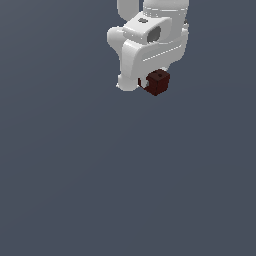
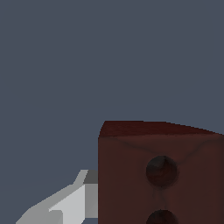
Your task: Pick up the object and move it to a goal position.
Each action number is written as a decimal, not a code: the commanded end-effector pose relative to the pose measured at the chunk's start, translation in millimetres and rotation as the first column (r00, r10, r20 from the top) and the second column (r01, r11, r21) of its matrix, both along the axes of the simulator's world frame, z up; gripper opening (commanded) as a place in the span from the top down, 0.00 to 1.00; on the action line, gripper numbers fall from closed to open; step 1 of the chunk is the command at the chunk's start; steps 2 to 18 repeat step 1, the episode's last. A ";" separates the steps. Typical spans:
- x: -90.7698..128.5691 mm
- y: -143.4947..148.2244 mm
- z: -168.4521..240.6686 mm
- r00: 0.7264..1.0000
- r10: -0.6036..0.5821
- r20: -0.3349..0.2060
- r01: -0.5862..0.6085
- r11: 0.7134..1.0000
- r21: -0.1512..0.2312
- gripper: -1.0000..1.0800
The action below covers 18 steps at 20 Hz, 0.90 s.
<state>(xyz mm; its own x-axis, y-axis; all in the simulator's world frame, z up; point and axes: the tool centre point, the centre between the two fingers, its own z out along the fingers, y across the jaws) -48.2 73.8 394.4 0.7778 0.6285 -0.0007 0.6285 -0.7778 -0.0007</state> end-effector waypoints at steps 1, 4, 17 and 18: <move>0.1 0.0 3.3 1.000 0.000 0.001 0.000 1.000 0.000 1.00; 0.1 0.0 3.3 1.000 0.000 0.001 0.000 1.000 0.000 1.00; 0.1 0.0 3.3 1.000 0.000 0.001 0.000 1.000 0.000 1.00; 0.1 0.0 3.3 1.000 0.000 0.001 0.000 1.000 0.000 1.00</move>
